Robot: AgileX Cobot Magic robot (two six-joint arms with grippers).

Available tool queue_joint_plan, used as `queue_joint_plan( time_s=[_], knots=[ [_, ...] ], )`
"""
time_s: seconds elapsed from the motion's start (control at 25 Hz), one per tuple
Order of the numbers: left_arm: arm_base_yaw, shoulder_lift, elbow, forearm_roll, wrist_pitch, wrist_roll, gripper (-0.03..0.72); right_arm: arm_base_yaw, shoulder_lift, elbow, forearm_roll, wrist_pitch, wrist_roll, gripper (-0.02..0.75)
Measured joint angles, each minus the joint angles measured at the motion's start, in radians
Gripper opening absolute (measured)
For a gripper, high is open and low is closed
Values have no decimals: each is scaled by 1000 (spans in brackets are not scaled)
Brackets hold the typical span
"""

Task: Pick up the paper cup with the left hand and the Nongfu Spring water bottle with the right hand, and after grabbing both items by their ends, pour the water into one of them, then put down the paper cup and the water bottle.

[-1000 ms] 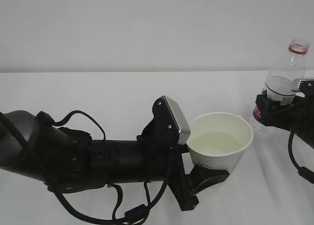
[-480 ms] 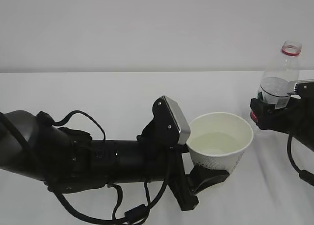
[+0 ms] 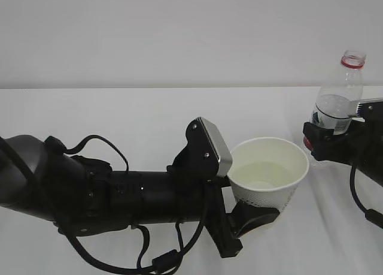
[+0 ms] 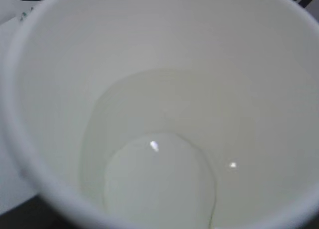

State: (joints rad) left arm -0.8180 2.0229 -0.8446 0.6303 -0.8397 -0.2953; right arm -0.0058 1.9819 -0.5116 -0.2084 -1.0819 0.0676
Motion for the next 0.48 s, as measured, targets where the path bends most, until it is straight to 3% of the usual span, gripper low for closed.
queue_joint_plan(
  time_s=[0.48],
  knots=[
    [0, 0, 0, 0, 0, 0, 501, 0, 0, 113, 0, -55, 0, 664]
  ],
)
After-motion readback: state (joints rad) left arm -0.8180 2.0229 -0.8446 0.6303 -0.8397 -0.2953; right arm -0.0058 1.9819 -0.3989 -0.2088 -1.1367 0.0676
